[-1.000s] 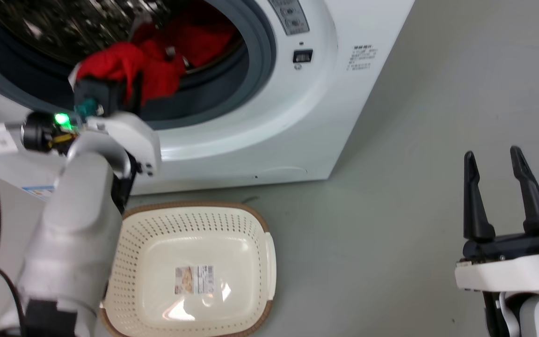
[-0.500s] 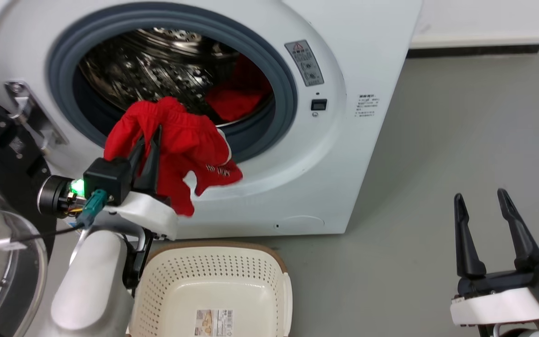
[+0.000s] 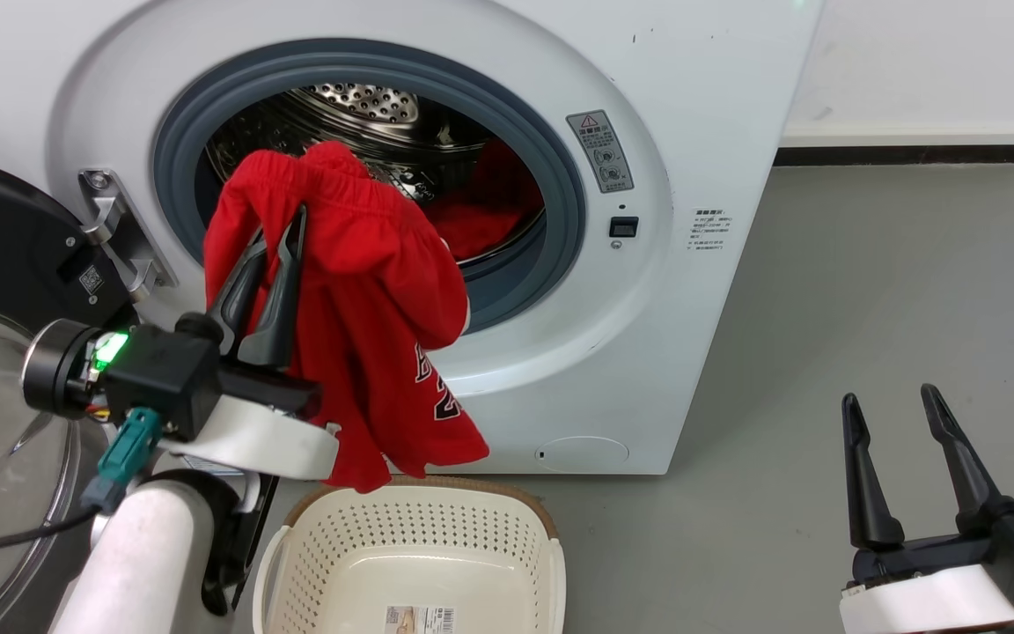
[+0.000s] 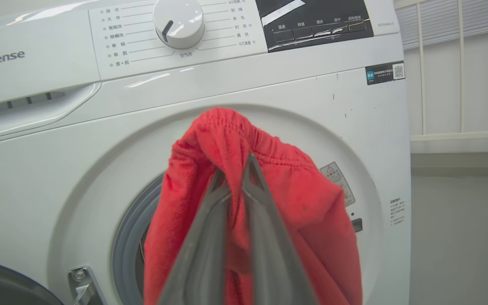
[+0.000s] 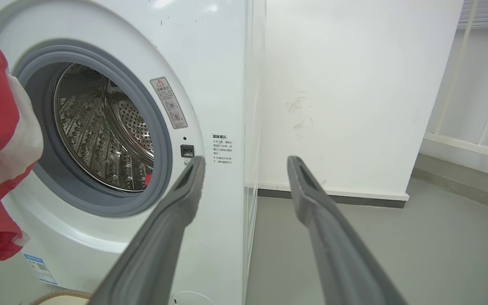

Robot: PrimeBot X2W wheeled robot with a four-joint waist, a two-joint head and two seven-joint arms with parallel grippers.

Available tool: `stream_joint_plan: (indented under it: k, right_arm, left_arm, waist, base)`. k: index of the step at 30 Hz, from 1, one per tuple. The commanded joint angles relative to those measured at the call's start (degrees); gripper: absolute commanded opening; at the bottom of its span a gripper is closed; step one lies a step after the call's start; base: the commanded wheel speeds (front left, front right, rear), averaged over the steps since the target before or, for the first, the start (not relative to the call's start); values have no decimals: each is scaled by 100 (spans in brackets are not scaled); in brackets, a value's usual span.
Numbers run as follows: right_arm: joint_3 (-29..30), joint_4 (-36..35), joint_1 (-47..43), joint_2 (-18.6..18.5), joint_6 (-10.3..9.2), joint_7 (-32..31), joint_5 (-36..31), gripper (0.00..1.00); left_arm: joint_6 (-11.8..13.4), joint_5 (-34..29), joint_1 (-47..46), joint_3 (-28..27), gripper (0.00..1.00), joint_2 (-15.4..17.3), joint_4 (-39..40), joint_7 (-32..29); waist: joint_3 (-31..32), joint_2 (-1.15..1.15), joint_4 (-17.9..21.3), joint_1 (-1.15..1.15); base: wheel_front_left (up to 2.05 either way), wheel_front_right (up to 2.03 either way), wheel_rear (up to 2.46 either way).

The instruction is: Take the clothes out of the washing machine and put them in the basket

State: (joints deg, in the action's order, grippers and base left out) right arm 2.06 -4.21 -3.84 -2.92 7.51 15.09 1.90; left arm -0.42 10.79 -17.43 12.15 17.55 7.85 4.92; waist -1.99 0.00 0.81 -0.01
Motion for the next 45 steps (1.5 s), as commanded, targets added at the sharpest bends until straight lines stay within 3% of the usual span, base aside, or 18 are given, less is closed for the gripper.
stream_joint_plan:
  k: [1, 11, 19, 29, 36, 45]
  right_arm:
    - [-14, -8, -76, 8, -4, 12, 35, 100]
    - [5, -55, -1, 8, -4, 12, 42, 100]
    - [6, -96, 274, 9, -4, 11, 6, 100]
    - [20, -259, 786, 9, -4, 12, -81, 100]
    - [75, -404, 1317, 8, -5, 12, 38, 100]
    - [109, -504, 1811, 10, -5, 12, 261, 100]
  left_arm:
    - [39, 3, 128, -6, 0, 39, 185, -70]
    - [58, 60, 613, 124, 0, 125, 756, -327]
    - [8, 138, 980, 370, 0, 21, 313, -180]
    - [-166, 171, 708, 646, 0, -180, -1050, 276]
    - [-301, 55, -191, 734, 0, -273, -2900, 702]
    - [-461, -303, -1605, 1103, 0, -336, -4993, 708]
  waist:
    - [9, 0, -5, 1]
    - [-120, 0, -8, 1]
    - [-603, 0, 44, 1]
    - [-1635, 0, 234, 1]
    - [-2772, 0, 550, 1]
    - [-3862, 0, 753, 1]
  base:
    - [0, 0, 0]
    - [0, 0, 0]
    - [0, 0, 0]
    - [0, 0, 0]
    - [0, 0, 0]
    - [0, 0, 0]
